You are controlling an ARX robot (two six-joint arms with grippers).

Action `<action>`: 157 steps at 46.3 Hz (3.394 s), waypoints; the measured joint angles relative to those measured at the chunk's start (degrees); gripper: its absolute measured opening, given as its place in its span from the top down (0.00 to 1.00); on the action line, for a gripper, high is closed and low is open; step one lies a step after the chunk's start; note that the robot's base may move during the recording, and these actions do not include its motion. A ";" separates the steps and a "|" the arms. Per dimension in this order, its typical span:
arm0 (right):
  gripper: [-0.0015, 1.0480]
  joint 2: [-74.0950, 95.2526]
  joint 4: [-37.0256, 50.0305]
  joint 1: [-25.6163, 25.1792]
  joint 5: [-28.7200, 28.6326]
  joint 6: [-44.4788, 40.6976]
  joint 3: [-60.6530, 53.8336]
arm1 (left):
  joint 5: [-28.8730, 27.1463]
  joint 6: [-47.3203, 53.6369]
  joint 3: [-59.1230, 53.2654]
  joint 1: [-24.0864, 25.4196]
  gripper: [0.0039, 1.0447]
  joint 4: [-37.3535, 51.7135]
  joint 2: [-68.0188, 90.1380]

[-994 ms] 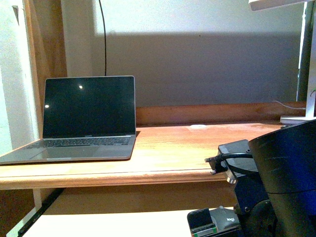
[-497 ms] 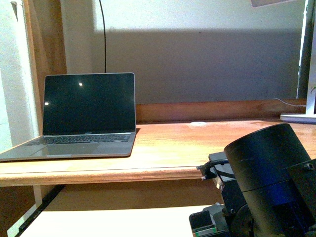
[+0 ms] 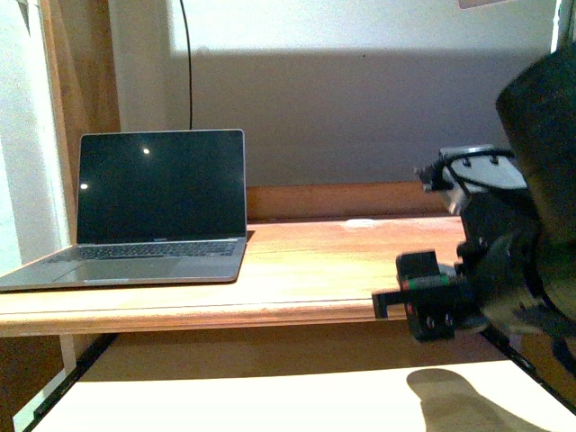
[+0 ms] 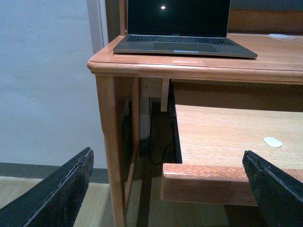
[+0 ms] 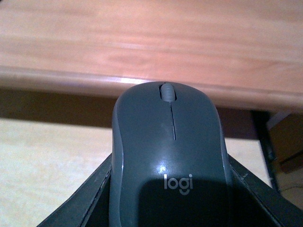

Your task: Place mouse

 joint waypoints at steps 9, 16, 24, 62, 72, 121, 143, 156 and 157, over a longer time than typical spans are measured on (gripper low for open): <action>0.47 8.17 -6.23 1.81 1.25 0.24 16.28 | -0.02 0.00 0.00 0.00 0.07 0.00 0.00; 0.47 19.87 -12.22 3.74 4.35 0.44 32.98 | -0.02 0.00 0.00 0.00 0.07 0.00 0.00; 0.47 31.39 -17.27 4.04 8.17 -0.02 47.60 | 0.00 0.00 0.00 0.00 0.07 0.00 0.00; 0.18 45.00 -15.85 6.05 7.98 4.76 61.48 | -0.02 0.00 0.00 0.00 0.07 0.00 0.00; 0.07 32.02 -0.09 2.91 -0.20 7.02 43.45 | -0.02 0.00 0.00 0.00 0.07 0.00 0.00; 0.07 -16.33 13.20 -32.57 -79.69 -25.49 -40.89 | 0.00 0.00 0.00 0.00 0.07 0.00 0.00; 0.07 -5.31 27.82 -21.09 -66.23 -29.29 -41.40 | 0.00 0.00 0.00 0.00 0.07 0.00 0.00; 0.07 4.72 43.30 -13.22 -52.61 -20.61 -38.77 | 0.00 0.00 0.00 0.00 0.07 0.00 0.00; 0.07 5.46 44.11 -12.83 -51.56 -19.65 -38.32 | 0.00 0.00 0.00 0.00 0.07 0.00 0.00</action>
